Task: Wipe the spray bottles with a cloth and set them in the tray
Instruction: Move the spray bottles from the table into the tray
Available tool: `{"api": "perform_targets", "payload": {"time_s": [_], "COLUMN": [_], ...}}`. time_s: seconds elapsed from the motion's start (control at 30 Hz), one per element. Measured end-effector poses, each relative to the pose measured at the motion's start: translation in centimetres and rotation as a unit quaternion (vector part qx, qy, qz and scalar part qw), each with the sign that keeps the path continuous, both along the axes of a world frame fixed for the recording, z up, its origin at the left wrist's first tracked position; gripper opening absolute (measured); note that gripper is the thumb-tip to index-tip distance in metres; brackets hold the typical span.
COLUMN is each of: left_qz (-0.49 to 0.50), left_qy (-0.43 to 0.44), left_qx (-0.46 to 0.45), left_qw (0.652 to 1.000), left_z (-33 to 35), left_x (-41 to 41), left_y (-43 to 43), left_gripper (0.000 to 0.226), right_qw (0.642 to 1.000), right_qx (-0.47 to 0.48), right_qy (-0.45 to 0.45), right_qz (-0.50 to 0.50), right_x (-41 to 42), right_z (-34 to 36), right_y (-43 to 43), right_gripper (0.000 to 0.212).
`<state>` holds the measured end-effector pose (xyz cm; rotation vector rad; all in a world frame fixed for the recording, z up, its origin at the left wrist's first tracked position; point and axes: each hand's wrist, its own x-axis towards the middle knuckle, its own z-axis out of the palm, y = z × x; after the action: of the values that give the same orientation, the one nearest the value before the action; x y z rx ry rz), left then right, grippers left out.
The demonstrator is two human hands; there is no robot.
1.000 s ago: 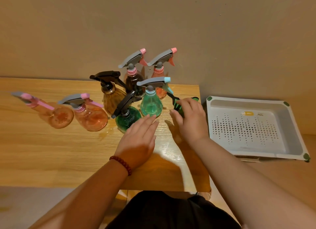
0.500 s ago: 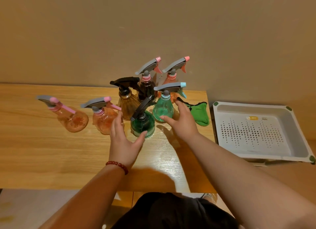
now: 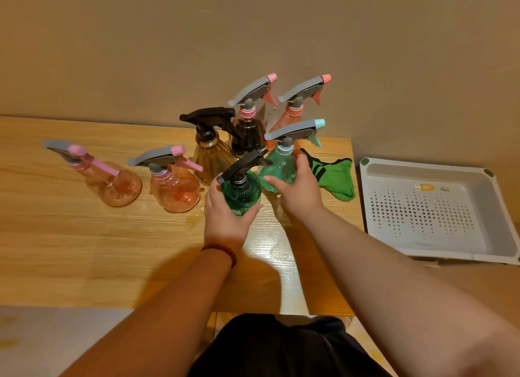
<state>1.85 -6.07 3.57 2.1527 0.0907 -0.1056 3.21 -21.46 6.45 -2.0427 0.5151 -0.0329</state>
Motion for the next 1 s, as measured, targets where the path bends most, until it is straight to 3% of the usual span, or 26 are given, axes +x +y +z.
{"api": "perform_targets", "payload": {"time_s": [0.47,0.87,1.0], "left_qz": [-0.065,-0.130,-0.142], "left_qy": [-0.030,-0.033,-0.022], "left_qx": [-0.017,-0.024,-0.022], "left_qw": [0.997,0.991,0.989], "left_z": [3.4,4.8,3.9], "left_x": [-1.1,-4.5,-5.6], "left_y": [-4.3,-19.9,-25.5], "left_gripper": [0.074,0.076,0.080], "right_qw": [0.994,0.980,0.979], "right_qx": [0.042,0.005,0.001], "right_qy": [-0.054,-0.060,-0.037], "right_qz": [-0.090,-0.192,-0.201], "right_x": [-3.8,-10.5,-12.6], "right_z": [1.5,1.9,0.6], "right_y": [-5.5,-22.4,-27.6], "right_gripper": [0.059,0.043,0.060]}}
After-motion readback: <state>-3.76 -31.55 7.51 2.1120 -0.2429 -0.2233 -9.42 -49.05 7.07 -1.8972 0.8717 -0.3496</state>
